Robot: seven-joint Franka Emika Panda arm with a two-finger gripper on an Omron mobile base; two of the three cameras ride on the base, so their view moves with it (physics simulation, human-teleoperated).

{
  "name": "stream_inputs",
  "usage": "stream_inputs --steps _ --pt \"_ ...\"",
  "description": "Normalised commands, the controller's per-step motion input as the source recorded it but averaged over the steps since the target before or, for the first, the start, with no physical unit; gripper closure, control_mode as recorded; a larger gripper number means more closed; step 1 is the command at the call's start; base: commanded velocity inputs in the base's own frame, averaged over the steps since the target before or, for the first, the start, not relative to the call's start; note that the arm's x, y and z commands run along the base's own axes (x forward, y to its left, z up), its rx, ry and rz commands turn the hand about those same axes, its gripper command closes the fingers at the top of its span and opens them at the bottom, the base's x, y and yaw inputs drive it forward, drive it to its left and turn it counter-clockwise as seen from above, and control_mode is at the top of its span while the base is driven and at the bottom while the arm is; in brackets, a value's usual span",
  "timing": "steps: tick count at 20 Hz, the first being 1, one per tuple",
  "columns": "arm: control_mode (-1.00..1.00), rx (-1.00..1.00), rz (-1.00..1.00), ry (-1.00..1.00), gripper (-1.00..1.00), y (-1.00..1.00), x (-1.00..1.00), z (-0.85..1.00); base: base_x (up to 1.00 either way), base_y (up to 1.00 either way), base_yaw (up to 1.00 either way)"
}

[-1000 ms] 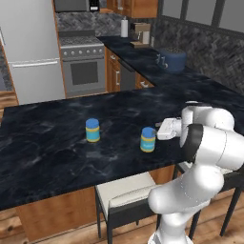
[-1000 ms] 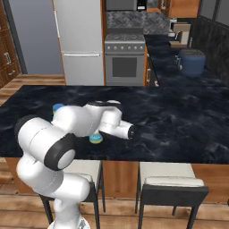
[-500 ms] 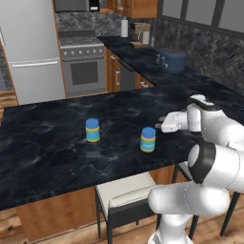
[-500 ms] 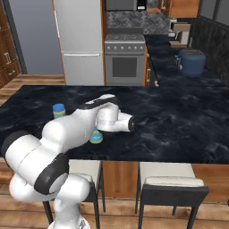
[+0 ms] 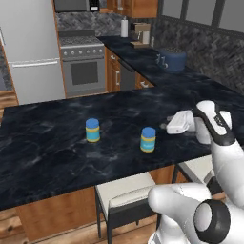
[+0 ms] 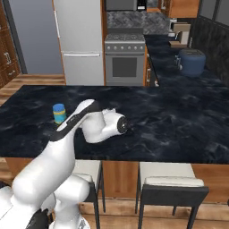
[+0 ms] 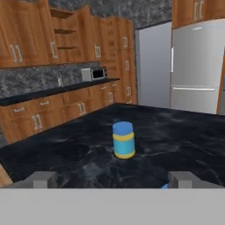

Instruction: The dining table condiment station is running low on mayonnaise. Refill the condiment station by opening the cabinet and taking the mayonnaise from the cabinet and placing it on the dining table.

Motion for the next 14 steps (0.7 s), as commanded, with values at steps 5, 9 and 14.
stream_inputs --steps 5,9,14 --pt "-1.00 -0.14 -0.20 0.00 -1.00 0.29 -0.78 0.45 0.00 0.00 0.00" --pt "-1.00 -0.16 -0.21 0.00 -1.00 0.37 -0.65 0.46 0.00 0.00 0.00" --pt "-1.00 -0.16 -0.19 0.00 -1.00 0.44 -0.48 0.30 0.00 0.00 0.00"
